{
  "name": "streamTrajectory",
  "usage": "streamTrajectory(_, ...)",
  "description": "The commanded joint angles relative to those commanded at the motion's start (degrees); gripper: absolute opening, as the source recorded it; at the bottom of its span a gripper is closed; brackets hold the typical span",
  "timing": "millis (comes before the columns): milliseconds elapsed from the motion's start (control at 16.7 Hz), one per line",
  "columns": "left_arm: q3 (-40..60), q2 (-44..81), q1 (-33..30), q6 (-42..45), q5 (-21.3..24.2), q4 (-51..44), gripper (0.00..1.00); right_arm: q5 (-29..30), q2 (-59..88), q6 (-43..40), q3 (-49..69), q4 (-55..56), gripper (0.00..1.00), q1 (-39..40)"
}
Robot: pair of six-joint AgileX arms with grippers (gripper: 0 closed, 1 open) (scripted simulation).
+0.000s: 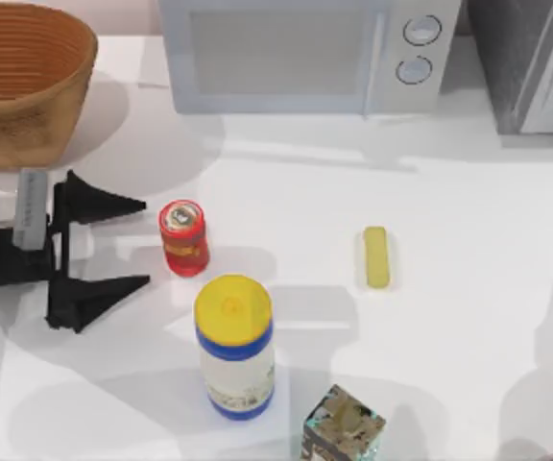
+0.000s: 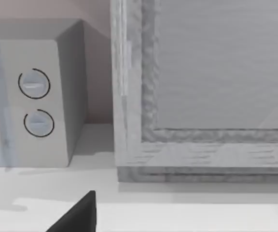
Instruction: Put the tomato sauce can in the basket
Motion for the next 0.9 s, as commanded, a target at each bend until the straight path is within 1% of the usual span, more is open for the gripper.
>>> streamTrajectory(360, -0.2, -0.1, 0.3, -0.1, -0.1, 0.1, 1.0, 0.0, 0.0, 0.0, 0.0, 0.0, 1.0, 0.0)
streamTrajectory(480, 0.0, 0.4, 0.2, -1.6, 0.0, 1.9, 1.0, 0.0, 0.0, 0.0, 0.0, 0.0, 1.0, 0.0)
streamTrajectory(660, 0.2, 2.1, 0.0, -7.4, 0.2, 9.2, 1.0, 0.0, 0.0, 0.0, 0.0, 0.0, 1.0, 0.0)
streamTrajectory(780, 0.0, 3.7, -0.1, -13.8, 0.2, 17.1, 1.0, 0.0, 0.0, 0.0, 0.0, 0.0, 1.0, 0.0)
streamTrajectory(900, -0.5, 5.3, -0.2, -21.3, 0.2, 27.1, 1.0, 0.0, 0.0, 0.0, 0.0, 0.0, 1.0, 0.0)
